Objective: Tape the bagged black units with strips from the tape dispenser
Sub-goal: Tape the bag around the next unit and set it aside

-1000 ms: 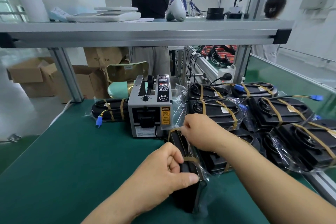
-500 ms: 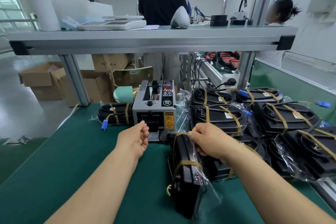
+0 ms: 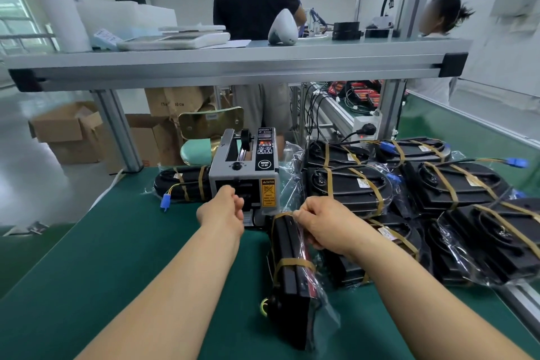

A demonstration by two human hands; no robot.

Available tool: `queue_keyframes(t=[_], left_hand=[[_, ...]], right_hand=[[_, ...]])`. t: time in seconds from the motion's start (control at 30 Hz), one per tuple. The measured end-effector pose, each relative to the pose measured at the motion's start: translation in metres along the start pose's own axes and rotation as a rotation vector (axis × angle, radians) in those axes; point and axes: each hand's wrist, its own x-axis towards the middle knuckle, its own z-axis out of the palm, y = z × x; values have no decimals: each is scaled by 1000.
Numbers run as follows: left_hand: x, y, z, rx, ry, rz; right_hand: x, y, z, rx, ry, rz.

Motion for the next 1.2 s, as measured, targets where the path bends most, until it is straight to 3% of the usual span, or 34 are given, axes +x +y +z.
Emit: queue_keyframes(t=[0.07, 0.23, 0.3, 0.47, 0.6, 1.2], left_hand=[[-9, 2, -9, 52, -136, 42], [-40, 16, -29, 544, -813, 11], [-48, 17, -24, 751, -904, 54], [-55, 22, -4, 1064, -872, 197], [-54, 24, 2, 1170, -831, 232], [-41, 11, 0, 1155, -753, 313]], right_hand=[[0, 1, 0, 28, -5, 8], [3, 4, -1, 106, -33, 32], [4, 3, 0, 139, -39, 37], [1, 1, -1, 119, -40, 35], [-1, 1, -1, 113, -35, 29], [4, 1, 1, 65, -18, -3]])
